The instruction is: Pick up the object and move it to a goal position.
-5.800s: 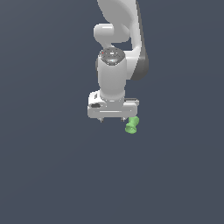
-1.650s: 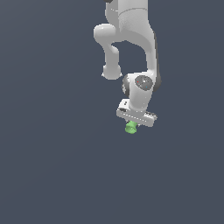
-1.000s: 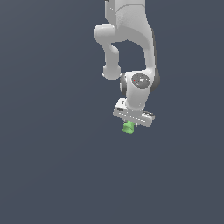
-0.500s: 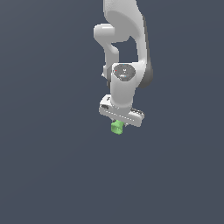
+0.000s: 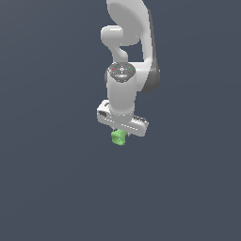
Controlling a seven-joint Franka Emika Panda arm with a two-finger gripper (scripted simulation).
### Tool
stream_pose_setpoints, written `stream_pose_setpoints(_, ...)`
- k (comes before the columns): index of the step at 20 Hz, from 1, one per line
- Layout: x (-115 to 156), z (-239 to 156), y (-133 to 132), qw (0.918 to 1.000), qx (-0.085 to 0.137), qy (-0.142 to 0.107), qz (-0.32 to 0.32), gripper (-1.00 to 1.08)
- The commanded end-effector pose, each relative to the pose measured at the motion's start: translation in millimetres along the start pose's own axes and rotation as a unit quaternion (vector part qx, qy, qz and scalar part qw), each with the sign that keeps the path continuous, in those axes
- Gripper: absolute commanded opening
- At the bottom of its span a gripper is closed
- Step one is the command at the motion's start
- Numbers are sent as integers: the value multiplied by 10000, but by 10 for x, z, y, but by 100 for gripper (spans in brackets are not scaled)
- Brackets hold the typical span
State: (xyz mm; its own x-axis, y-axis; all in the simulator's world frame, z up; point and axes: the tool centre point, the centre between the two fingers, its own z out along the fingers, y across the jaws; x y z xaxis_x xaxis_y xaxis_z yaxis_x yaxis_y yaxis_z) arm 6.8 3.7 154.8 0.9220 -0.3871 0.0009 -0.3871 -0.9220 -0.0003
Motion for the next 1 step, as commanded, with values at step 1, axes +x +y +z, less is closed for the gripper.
stream_pose_setpoints(1,8,-3,-4,10000,-2,-4,-8,-100)
